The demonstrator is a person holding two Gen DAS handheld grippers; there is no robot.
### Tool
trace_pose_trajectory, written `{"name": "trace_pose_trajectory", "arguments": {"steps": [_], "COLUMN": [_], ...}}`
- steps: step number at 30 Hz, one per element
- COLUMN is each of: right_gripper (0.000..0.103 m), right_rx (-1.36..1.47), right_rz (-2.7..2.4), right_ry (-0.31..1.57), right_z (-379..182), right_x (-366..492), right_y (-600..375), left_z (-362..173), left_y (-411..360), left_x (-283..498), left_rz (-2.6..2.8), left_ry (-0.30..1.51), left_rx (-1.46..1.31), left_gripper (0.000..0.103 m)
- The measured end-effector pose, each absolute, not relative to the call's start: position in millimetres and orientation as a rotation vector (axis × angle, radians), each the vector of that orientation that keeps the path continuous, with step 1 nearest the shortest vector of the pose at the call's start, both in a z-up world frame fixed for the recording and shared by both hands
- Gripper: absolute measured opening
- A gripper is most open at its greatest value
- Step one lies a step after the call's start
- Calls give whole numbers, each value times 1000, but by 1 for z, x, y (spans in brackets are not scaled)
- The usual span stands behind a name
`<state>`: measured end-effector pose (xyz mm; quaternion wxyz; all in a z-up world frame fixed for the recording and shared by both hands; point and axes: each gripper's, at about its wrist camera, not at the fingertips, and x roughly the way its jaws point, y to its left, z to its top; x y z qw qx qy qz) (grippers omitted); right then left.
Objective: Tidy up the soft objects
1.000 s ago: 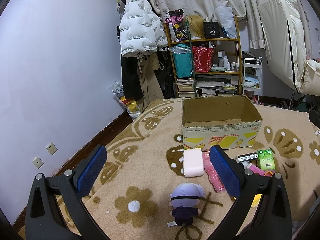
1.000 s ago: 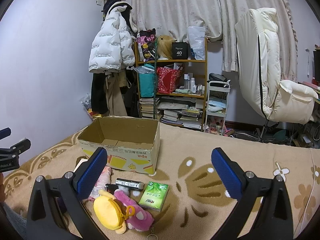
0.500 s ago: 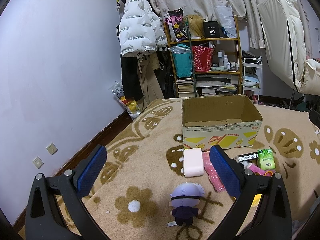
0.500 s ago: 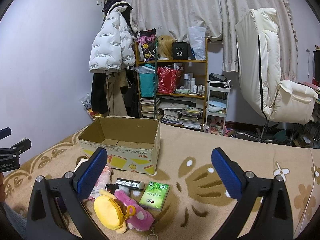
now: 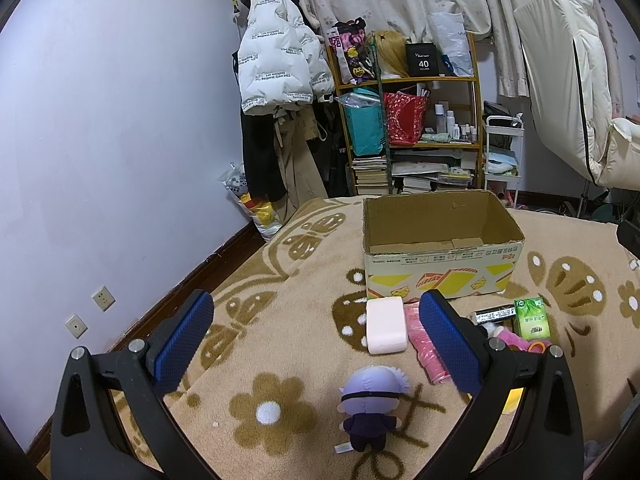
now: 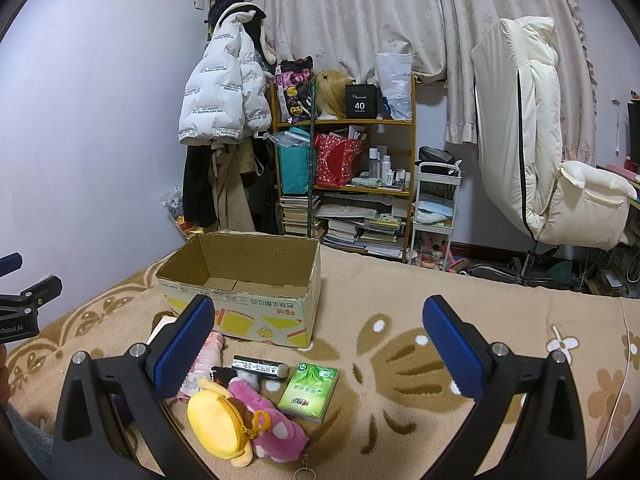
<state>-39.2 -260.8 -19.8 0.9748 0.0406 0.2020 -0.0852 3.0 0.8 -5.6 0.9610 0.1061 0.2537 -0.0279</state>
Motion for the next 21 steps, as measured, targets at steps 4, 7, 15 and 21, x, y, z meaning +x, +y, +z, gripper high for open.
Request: {"name": "trace_pose_trajectory", "arguments": {"steps": [4,7,15,21], "right_gripper": [103,103,103,103], "right_rx": [83,75,68,117], "right_rz": [-165,-167,-189,-187], "right_ry": [415,432,530,620], "right_z": [-21,-23,-37,-54], "right_x": [-39,-37,-19,2], "right_y": [-261,-261,-266,-276], "left_z": [-7,-10,-27,-50], "left_y": [1,4,2,-1], "left_x": [4,8,25,46], "left_rz": [-60,-70,-57,-19], "left_ry": [526,554,679,797], "left_rx": [216,213,209,231], "left_gripper": [102,102,102,102]}}
